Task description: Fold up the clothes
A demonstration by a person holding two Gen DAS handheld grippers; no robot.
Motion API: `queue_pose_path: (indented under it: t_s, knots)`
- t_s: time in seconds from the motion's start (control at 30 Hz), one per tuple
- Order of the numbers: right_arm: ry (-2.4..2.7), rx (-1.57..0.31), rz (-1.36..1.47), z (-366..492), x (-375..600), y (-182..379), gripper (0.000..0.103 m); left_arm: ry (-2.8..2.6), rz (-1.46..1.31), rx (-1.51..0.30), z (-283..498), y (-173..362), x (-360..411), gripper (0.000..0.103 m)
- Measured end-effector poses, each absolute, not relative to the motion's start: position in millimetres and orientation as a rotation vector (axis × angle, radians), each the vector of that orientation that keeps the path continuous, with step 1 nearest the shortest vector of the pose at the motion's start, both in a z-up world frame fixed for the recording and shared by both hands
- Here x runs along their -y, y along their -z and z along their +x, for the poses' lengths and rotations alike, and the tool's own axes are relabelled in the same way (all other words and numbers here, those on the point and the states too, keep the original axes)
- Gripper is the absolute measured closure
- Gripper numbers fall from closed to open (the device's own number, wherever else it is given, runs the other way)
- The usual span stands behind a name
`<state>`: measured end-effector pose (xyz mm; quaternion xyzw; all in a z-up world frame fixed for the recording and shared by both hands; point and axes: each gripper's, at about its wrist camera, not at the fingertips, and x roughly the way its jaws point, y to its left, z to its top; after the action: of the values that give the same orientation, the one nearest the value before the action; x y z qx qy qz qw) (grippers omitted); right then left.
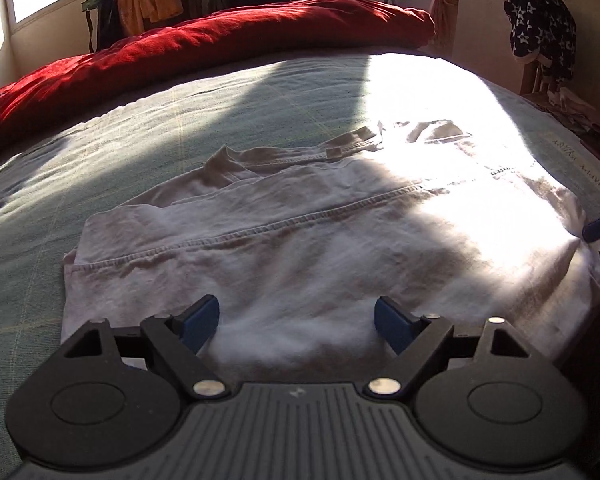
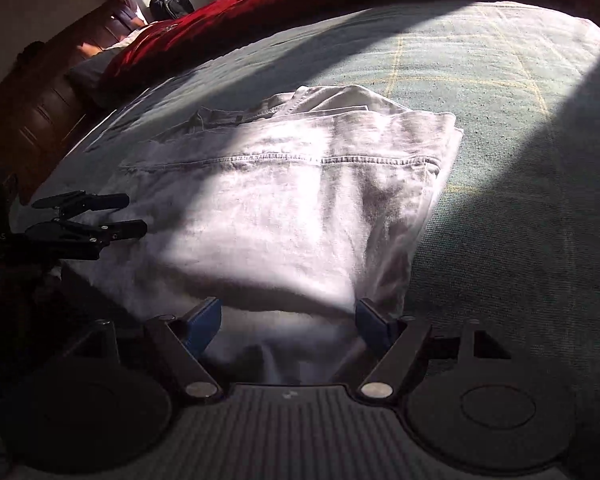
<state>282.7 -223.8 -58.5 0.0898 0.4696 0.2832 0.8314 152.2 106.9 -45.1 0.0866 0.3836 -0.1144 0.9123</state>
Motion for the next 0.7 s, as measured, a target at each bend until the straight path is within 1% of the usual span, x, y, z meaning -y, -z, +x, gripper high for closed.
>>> queue_pose_path:
  t_s: [0.07,0.2,0.3,0.43,0.5,0.6,0.67,0.7]
  knots:
    - [-0.628,-0.961,0.197,278.2,218.2,47.7,0.025,0.254,0.160,-0.754,143.1,30.7,-108.6,0.018]
    - [-0.719,-0.931,0.198,270.3,192.4,38.5,0.022,0.296,0.129,-0.742,125.0,23.3,-99.6,0.018]
    - [-0.752,-0.988,0.168,263.3,172.1,54.8,0.022,0.273,0.141,-0.788,114.1,36.7,-96.1,0.018]
    - [-0.706,-1.072,0.165,245.8,179.9,73.3,0.022,0.225,0.087,-0.892,100.3,59.7,-113.9,0.018]
    - [-0.705,-1.092,0.177,234.8,189.0,73.3,0.022,0.215,0.088,-0.882,93.4,60.2,-120.9,0.018]
    - [-0.689,-1.038,0.143,229.0,193.8,55.1,0.021,0.208,0.099,-0.842,93.9,46.8,-125.1,0.018]
    - [-0.681,-0.975,0.115,238.1,189.4,41.6,0.017,0.205,0.104,-0.804,102.4,35.4,-124.1,0.018]
    - [-0.671,-0.940,0.093,245.6,184.8,36.8,0.014,0.212,0.103,-0.779,109.7,29.9,-122.3,0.018]
